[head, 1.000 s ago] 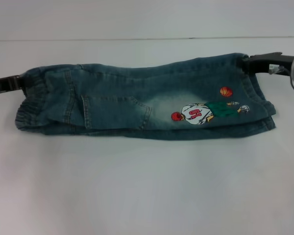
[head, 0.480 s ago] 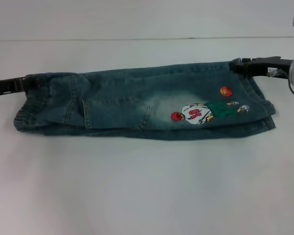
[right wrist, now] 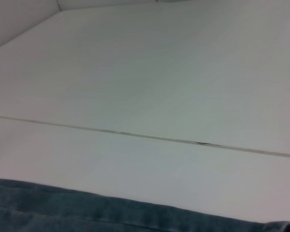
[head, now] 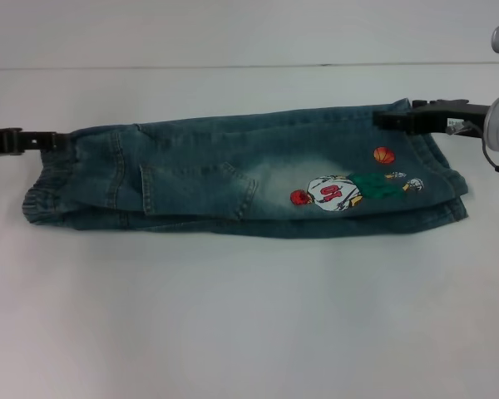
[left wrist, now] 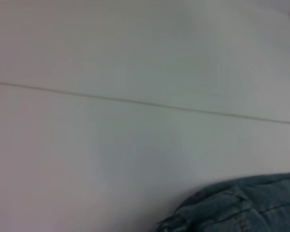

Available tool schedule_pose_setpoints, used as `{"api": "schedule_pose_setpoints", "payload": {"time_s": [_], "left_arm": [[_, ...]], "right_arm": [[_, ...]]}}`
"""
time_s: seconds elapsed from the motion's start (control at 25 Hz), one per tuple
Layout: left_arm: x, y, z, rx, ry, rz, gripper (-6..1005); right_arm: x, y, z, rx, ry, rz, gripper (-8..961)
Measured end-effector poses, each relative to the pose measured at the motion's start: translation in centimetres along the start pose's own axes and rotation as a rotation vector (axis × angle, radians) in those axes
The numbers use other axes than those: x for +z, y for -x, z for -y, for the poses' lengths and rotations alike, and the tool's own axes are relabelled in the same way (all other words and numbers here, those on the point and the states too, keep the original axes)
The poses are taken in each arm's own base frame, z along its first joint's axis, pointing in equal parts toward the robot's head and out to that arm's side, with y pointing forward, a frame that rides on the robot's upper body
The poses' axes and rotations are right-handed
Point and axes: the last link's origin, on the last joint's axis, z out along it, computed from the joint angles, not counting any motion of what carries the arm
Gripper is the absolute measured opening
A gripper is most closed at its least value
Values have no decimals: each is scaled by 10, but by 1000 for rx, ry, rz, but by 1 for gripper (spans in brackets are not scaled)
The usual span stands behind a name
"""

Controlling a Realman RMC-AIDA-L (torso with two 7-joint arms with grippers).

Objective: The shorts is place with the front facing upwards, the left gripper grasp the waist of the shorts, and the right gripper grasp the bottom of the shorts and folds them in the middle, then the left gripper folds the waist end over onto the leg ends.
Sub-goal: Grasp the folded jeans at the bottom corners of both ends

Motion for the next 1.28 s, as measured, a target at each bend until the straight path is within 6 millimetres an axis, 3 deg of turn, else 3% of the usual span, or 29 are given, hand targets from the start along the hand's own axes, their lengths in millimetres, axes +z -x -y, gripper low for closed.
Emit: {"api": "schedule_pose_setpoints", "payload": {"time_s": [0.08, 0.28, 0.36, 0.72, 0.84, 1.24, 1.28], "left_arm": [[-6, -4, 2, -5, -21, 28, 725], [-15, 1, 5, 7, -29, 115, 915], [-16, 6, 7, 20, -45, 152, 946], [-14, 22, 8, 39, -49, 227, 935], [-5, 28, 3, 32, -19, 251, 932], [10, 28, -4, 38, -4, 236, 920], [10, 27, -6, 42, 4, 228, 876]], "right_arm": [[-2, -1, -1, 16, 18, 10, 808], [-13, 0, -4, 68, 110, 88, 935], [-14, 0, -5, 68, 121, 96, 934], [-13, -2, -10, 57, 142, 95, 930], [-12, -2, -12, 60, 145, 97, 929], [-12, -4, -12, 68, 145, 102, 926], [-12, -5, -12, 68, 145, 103, 925]]}}
